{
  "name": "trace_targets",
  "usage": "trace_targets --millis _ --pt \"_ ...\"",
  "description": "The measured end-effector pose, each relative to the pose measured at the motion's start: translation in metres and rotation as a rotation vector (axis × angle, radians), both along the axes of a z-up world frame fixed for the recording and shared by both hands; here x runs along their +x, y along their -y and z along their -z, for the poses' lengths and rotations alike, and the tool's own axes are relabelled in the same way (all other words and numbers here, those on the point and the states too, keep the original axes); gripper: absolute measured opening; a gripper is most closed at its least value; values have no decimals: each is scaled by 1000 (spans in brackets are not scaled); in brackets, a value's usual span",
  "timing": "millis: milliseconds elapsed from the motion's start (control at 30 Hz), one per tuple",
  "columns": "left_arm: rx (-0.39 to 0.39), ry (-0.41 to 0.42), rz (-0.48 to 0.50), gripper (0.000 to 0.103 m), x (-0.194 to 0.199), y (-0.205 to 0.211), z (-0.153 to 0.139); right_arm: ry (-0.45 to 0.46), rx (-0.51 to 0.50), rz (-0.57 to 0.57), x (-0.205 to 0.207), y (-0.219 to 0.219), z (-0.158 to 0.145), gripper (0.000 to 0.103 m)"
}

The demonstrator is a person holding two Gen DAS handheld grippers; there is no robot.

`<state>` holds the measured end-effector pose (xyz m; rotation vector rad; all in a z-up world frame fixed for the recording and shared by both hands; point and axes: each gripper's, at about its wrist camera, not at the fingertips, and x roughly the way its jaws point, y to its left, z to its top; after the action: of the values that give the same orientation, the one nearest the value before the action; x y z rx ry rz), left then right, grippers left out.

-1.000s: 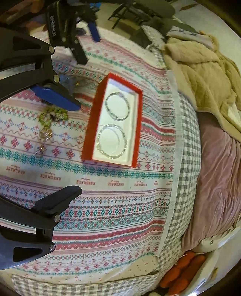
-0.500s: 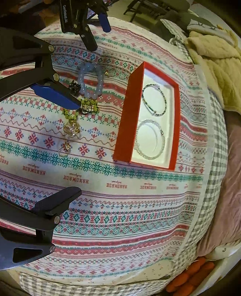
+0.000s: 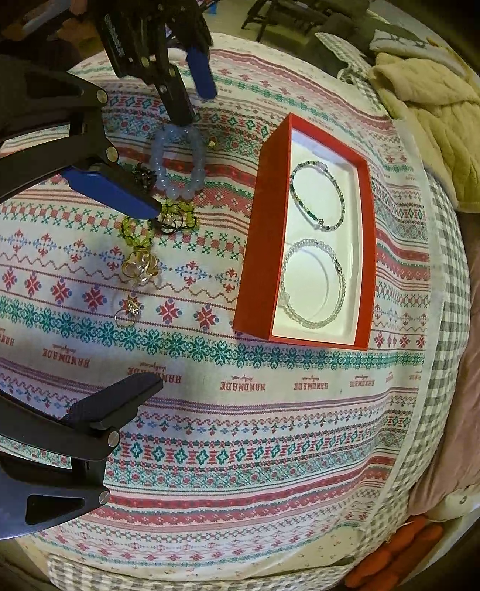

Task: Organize jewelry
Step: 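Grasp the pale blue bead bracelet with the left tool while the right tool grasps the green bead bracelet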

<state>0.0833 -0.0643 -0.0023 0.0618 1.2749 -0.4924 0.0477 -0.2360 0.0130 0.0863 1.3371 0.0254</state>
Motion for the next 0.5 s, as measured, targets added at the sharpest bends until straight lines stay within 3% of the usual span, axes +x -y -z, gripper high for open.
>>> trace_targets --millis 167,267,500 --pt "0 9 74 36 5 21 3 4 57 20 7 1 -1 86" --pt "39 7 108 36 13 34 14 6 64 4 9 -3 -1 83" --pt "104 31 158 35 18 60 28 -4 98 -1 15 -9 6 64"
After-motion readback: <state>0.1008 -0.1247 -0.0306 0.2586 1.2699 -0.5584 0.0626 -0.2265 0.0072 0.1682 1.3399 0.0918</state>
